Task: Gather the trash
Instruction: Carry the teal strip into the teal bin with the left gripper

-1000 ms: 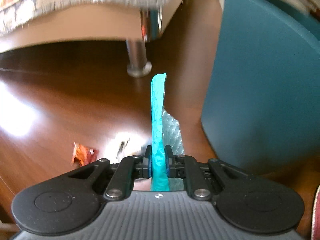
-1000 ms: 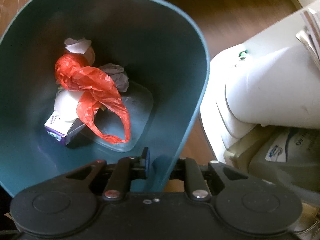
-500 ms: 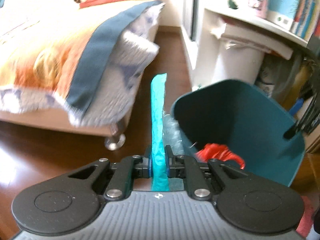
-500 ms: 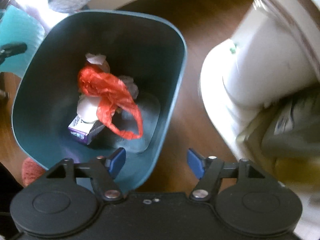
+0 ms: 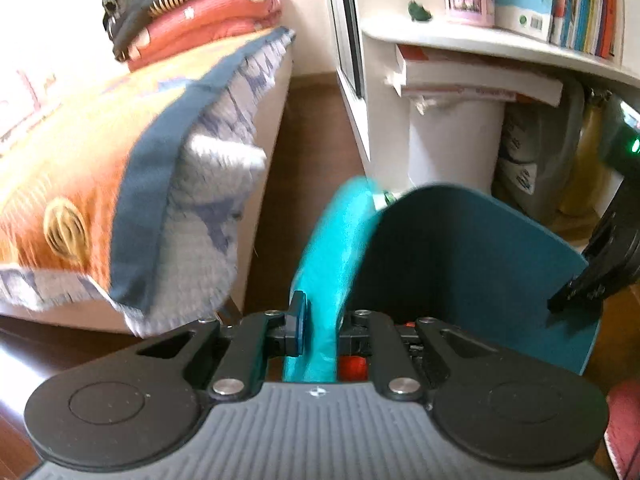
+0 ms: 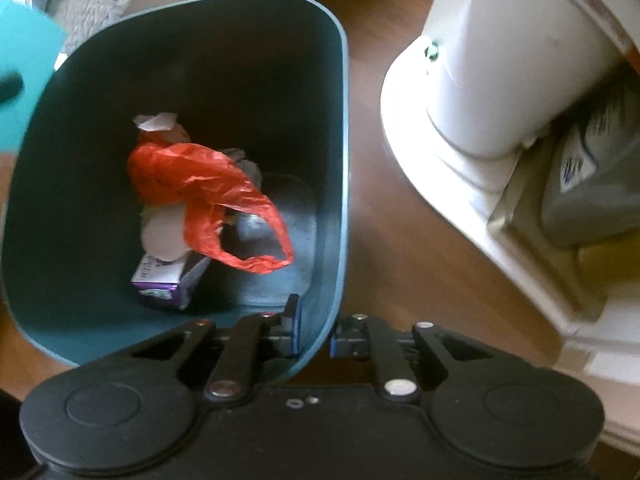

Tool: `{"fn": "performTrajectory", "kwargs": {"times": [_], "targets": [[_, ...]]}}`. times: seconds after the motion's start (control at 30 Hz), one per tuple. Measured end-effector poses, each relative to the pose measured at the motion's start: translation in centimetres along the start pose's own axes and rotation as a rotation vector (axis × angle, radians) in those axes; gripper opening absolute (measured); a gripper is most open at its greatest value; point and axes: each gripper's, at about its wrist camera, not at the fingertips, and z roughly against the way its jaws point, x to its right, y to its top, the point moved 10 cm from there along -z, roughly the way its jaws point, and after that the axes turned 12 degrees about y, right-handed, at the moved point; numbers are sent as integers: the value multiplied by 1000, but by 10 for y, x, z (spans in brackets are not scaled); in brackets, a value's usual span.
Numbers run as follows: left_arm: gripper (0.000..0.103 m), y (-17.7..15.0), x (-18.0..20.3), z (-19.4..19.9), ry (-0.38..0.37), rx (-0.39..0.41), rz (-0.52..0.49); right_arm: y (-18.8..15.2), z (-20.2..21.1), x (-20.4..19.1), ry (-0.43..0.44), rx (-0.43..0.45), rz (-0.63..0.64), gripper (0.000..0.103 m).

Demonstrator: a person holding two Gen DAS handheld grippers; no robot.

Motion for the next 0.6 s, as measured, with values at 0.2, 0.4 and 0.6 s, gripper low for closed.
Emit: {"fn": "performTrajectory", "kwargs": {"times": [0.2, 0.4, 0.6], "targets": [[11, 26, -2, 2, -11, 54, 9, 41, -2, -8, -60, 34, 120, 9], [11, 14, 23, -25, -62, -19, -28, 83, -5, -22, -89, 62, 266, 8], [11, -4, 38, -59, -67, -120, -34, 110, -6, -36, -101, 100, 385, 8]]}}
